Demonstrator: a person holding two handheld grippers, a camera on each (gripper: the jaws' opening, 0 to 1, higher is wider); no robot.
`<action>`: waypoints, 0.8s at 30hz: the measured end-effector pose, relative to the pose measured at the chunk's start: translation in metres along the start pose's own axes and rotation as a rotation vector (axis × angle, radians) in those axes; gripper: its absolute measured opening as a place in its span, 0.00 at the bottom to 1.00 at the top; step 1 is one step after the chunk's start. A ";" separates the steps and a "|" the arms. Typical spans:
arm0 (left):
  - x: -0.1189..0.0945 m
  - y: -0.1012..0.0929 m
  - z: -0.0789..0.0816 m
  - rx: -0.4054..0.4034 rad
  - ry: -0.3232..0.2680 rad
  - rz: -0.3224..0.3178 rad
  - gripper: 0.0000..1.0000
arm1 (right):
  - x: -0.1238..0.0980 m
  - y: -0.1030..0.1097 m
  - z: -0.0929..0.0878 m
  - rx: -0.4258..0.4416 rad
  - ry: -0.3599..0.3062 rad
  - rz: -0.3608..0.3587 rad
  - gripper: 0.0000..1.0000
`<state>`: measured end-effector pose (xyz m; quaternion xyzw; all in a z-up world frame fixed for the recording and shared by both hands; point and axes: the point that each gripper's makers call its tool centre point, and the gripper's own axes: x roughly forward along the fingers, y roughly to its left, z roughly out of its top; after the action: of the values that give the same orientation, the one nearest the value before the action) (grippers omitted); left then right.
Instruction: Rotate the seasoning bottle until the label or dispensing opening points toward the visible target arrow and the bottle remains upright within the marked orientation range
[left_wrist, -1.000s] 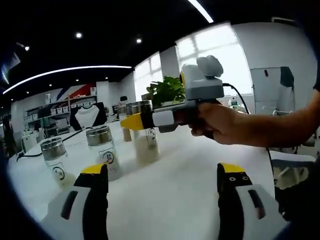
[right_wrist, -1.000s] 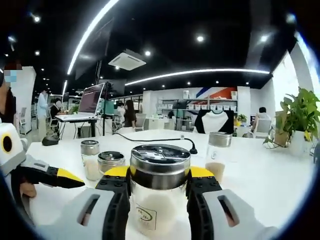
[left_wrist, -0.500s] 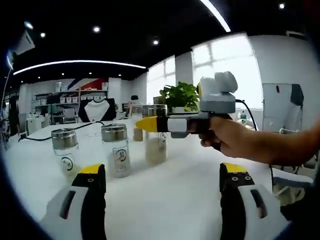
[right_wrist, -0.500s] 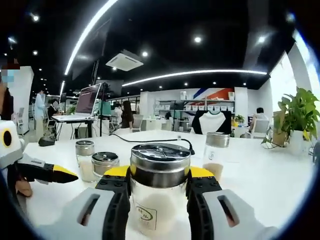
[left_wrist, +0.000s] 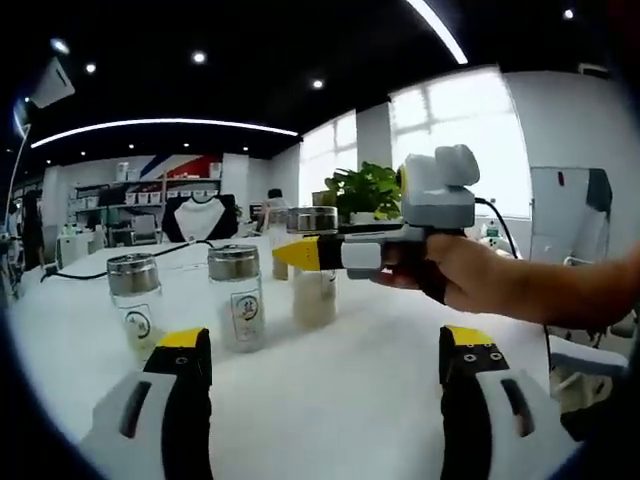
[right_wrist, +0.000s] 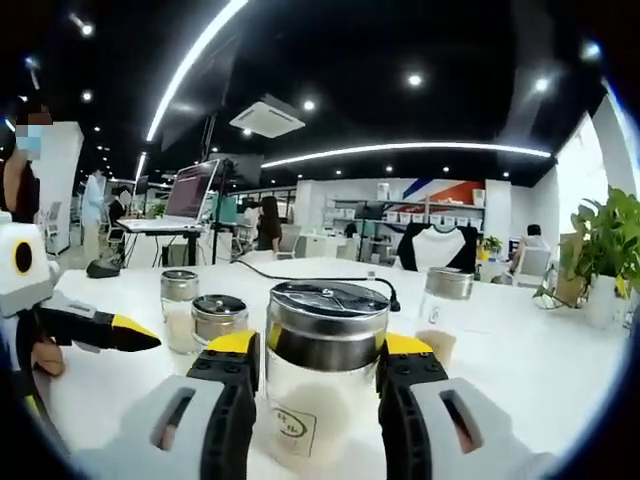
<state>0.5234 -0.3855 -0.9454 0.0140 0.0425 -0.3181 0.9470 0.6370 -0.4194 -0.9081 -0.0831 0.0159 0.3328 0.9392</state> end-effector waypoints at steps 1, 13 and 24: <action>0.000 0.000 0.000 0.003 0.002 -0.001 1.00 | 0.000 0.001 0.001 0.016 -0.004 0.007 0.43; 0.000 -0.001 -0.003 0.019 0.017 -0.003 1.00 | -0.003 -0.003 0.001 0.014 0.020 -0.074 0.43; 0.001 -0.003 -0.004 0.048 0.023 -0.006 1.00 | -0.015 -0.007 0.020 -0.027 -0.044 -0.092 0.56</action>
<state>0.5217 -0.3886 -0.9496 0.0402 0.0461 -0.3215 0.9449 0.6292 -0.4303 -0.8862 -0.0891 -0.0131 0.2913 0.9524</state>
